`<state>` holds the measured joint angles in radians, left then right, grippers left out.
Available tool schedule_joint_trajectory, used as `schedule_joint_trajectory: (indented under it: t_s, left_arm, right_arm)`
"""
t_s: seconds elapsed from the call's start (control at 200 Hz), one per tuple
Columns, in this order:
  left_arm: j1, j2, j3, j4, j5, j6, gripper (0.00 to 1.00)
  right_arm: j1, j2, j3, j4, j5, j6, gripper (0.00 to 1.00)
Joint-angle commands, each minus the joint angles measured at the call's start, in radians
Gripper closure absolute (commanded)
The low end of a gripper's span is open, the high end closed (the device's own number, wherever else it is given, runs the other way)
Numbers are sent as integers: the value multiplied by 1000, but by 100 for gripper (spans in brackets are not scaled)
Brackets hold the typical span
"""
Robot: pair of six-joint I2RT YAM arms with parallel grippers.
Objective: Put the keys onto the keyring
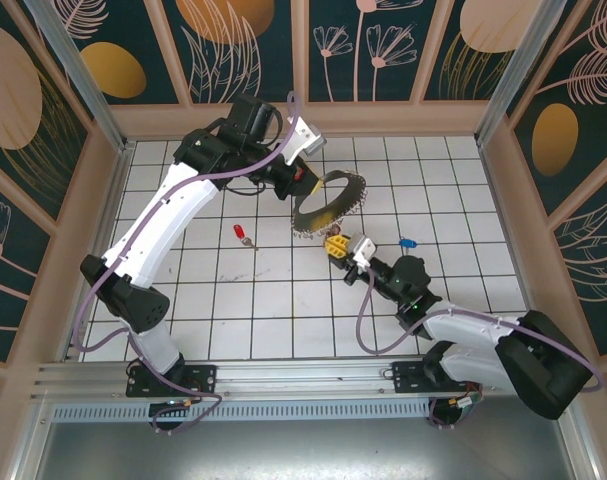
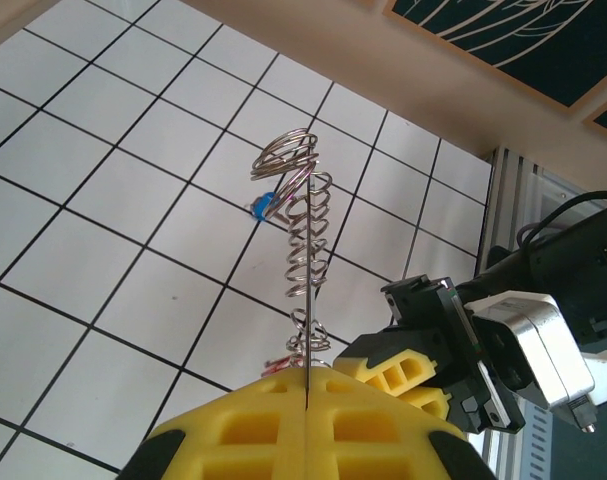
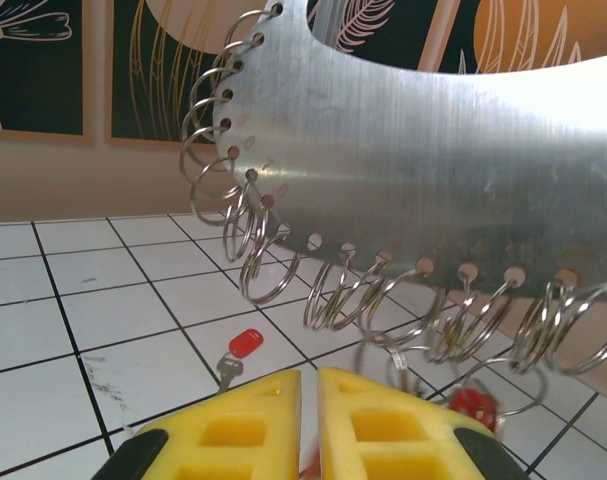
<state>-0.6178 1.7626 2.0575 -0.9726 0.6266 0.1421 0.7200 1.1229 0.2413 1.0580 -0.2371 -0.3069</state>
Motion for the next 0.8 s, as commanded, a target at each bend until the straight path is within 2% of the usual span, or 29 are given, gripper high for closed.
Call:
schedule_joint_trajectory:
  t_s: [0.0, 0.265, 0.505, 0.651, 0.796]
  left_arm:
    - [-6, -10, 29, 3, 20, 6, 100]
    - [-7, -35, -7, 45, 25, -5, 100]
    - [-7, -98, -93, 142, 31, -19, 100]
    - [-7, -141, -155, 208, 22, -34, 100]
    - [-7, -167, -196, 255, 20, -43, 100]
  right_arm:
    - [-1, 26, 44, 88, -11, 6, 86]
    - [1, 79, 66, 111, -3, 2, 85]
    - [2, 107, 82, 117, 50, -9, 91]
    - [6, 108, 80, 119, 61, -14, 86]
    - [8, 99, 76, 128, 58, -11, 87]
